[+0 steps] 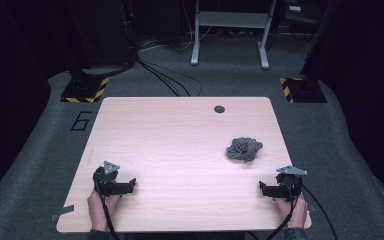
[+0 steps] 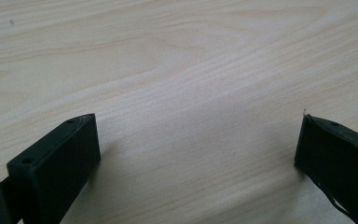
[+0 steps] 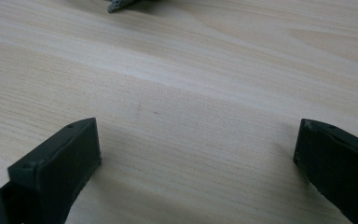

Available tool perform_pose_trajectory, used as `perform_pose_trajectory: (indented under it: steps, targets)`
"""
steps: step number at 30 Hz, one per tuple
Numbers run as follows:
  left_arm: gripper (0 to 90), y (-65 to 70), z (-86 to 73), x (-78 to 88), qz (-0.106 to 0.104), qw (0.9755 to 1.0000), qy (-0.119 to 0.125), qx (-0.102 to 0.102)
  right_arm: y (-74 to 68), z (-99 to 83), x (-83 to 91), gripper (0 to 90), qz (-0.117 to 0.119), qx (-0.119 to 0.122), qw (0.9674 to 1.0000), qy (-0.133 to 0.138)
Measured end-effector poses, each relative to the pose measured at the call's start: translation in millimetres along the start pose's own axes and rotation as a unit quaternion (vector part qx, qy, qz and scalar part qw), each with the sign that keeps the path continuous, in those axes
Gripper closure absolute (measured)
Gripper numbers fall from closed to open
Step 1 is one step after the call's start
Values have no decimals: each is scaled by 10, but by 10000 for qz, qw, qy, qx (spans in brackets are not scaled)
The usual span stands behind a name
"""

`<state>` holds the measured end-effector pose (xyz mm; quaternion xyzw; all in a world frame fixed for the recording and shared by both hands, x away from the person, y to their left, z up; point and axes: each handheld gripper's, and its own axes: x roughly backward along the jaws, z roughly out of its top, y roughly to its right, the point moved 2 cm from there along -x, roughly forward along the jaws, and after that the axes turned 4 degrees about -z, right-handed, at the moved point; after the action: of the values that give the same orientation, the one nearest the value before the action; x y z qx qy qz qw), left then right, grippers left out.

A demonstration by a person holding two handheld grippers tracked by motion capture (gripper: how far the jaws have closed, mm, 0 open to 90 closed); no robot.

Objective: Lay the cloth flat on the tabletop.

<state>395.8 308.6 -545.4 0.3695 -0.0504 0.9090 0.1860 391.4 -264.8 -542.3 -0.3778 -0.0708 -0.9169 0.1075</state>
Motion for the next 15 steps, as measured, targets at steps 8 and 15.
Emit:
perform_pose_trajectory:
  steps: [8, 15]
  targets:
    - [1, 1, 0, 0, 0, 10000, 3, -12, 2, 2, 3, 0, 29, -14, 10000, -29]
    - [0, 2, 0, -1, 6, 10000, 6, -4, 12, 17, 7, 0, 43, -33, 10000, -80]
